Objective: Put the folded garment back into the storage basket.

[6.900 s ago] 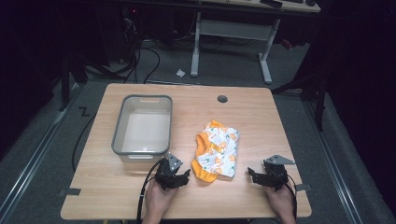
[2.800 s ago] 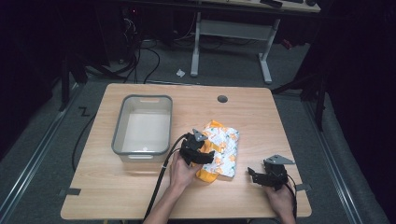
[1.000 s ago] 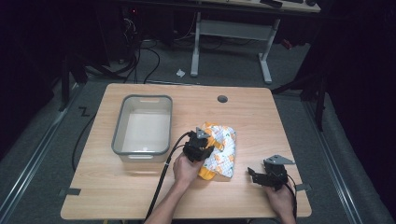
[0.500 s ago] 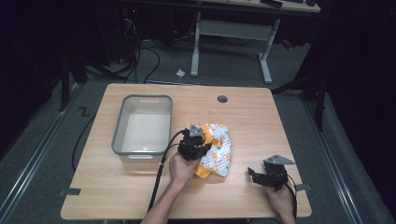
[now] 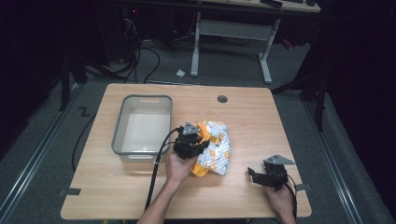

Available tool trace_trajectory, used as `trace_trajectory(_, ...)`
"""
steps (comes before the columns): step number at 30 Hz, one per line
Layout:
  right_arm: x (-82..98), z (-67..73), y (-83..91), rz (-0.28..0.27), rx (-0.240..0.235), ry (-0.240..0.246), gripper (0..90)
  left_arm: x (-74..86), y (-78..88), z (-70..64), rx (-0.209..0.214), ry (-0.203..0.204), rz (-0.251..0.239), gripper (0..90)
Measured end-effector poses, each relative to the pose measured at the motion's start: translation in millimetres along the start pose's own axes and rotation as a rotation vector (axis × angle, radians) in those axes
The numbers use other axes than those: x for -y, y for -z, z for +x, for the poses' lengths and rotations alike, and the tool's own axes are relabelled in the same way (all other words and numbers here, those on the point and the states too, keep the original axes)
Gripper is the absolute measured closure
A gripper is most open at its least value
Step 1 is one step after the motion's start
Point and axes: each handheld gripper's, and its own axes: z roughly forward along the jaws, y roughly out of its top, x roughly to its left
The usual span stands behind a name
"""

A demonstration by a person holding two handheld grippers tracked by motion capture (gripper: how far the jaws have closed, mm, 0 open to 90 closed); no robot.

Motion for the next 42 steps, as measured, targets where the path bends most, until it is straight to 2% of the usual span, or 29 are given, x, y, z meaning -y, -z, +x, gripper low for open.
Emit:
trace_trajectory(2,0.0,-0.1,0.0,0.000,0.000,0.001,22.7,-2.1,2.9,0.5,-0.002,-0.001,-0.006,77.6)
trace_trajectory(5,0.0,0.0,0.0,0.000,0.000,0.000,22.7,-4.2,8.1,3.6,0.009,0.023,-0.021,77.6)
trace_trajectory(11,0.0,0.1,0.1,0.002,0.000,-0.001,22.7,-13.4,17.1,5.6,-0.007,0.006,-0.039,77.6)
trace_trajectory(18,0.0,0.1,0.1,0.002,-0.001,0.000,22.7,-22.5,31.4,10.7,-0.015,0.007,-0.064,77.6)
trace_trajectory(27,0.0,0.1,0.1,0.001,-0.001,0.000,22.7,-25.4,47.7,22.3,-0.002,0.050,-0.102,77.6)
trace_trajectory(32,0.0,0.1,0.1,0.001,-0.001,0.000,22.7,-31.2,56.9,24.3,-0.017,0.033,-0.113,77.6)
trace_trajectory(36,0.0,0.1,0.1,0.001,-0.001,-0.001,22.6,-31.4,64.4,29.9,-0.020,0.049,-0.129,77.6)
trace_trajectory(42,0.0,0.1,0.1,0.001,-0.001,-0.001,22.7,-32.2,75.4,37.0,-0.042,0.050,-0.134,77.6)
